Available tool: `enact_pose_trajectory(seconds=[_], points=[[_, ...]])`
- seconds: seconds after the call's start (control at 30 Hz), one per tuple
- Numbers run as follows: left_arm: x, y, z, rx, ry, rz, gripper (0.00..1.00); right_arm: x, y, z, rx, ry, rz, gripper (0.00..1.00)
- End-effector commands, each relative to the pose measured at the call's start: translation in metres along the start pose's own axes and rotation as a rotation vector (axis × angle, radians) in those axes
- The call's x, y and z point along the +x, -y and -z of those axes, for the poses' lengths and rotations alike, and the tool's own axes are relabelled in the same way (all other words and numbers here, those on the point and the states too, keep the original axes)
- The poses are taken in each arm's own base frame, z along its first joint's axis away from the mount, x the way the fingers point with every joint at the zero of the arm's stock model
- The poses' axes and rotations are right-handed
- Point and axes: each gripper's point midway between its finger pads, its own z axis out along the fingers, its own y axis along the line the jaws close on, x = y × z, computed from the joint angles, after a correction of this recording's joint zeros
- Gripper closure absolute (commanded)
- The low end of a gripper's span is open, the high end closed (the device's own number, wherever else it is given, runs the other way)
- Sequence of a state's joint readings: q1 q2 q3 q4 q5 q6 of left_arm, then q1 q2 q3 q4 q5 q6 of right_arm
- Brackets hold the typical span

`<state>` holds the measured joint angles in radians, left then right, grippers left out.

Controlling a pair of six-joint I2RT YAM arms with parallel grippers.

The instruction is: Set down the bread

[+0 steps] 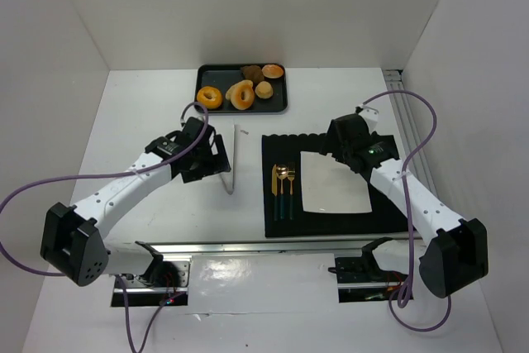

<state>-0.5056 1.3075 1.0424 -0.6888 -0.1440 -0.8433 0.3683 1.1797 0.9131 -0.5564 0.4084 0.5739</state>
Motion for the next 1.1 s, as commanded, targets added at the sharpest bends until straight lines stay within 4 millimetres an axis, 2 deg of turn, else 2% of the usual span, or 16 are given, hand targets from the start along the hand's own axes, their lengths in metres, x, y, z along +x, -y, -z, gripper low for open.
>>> enact_pose_trajectory(seconds=[0.0,0.07,0.1,0.13,0.3,0.47,0.63,0.73,0.8,0.87,0.9,0.93,1.0,1.03,1.07], points=[[0.002,0.011,0.0,0.041,0.002,0.004,0.0,-0.004,0.009,0.006,0.025,0.025,-0.027,0.0],[0.009,0.005,-0.006,0.02,-0.02,0.014,0.0,-0.004,0.009,0.006,0.025,0.025,-0.027,0.0],[0.007,0.013,-0.007,0.045,-0.004,0.007,0.0,-0.004,0.009,0.006,0.025,0.025,-0.027,0.0],[0.014,0.014,-0.007,0.047,-0.015,-0.009,0.0,-0.004,0.009,0.006,0.025,0.025,-0.027,0.0],[0.03,0.014,-0.024,-0.017,-0.039,-0.047,0.0,-0.006,0.009,0.008,0.019,0.033,-0.023,0.0],[0.051,0.009,-0.051,-0.096,-0.102,-0.077,0.0,-0.001,0.008,0.011,-0.012,0.03,-0.029,0.0],[0.053,0.008,-0.081,-0.149,-0.099,-0.053,0.0,0.001,0.004,0.01,-0.027,0.019,-0.029,0.0],[0.04,0.01,-0.095,-0.163,-0.068,-0.036,0.0,0.002,0.003,0.01,-0.035,0.014,-0.029,0.0],[0.033,0.003,-0.109,-0.199,-0.051,-0.023,0.0,0.002,0.0,0.008,-0.042,0.009,-0.028,0.0],[0.018,0.007,-0.118,-0.175,-0.044,-0.004,0.0,0.002,0.0,0.008,-0.043,0.009,-0.028,0.0],[0.019,0.001,-0.128,-0.194,-0.071,-0.005,0.0,0.002,0.0,0.008,-0.043,0.009,-0.028,0.0],[0.012,-0.002,-0.134,-0.189,-0.07,0.011,0.0,0.002,0.0,0.008,-0.043,0.009,-0.028,0.0],[0.001,0.005,-0.141,-0.18,-0.057,0.009,0.0,0.006,0.002,0.007,-0.038,0.002,-0.025,0.0],[-0.002,-0.001,-0.15,-0.204,-0.058,-0.004,0.0,0.004,0.001,0.008,-0.043,0.008,-0.038,0.0],[-0.005,0.002,-0.154,-0.204,-0.057,-0.004,0.02,0.005,0.0,0.009,-0.05,0.003,-0.038,0.0]])
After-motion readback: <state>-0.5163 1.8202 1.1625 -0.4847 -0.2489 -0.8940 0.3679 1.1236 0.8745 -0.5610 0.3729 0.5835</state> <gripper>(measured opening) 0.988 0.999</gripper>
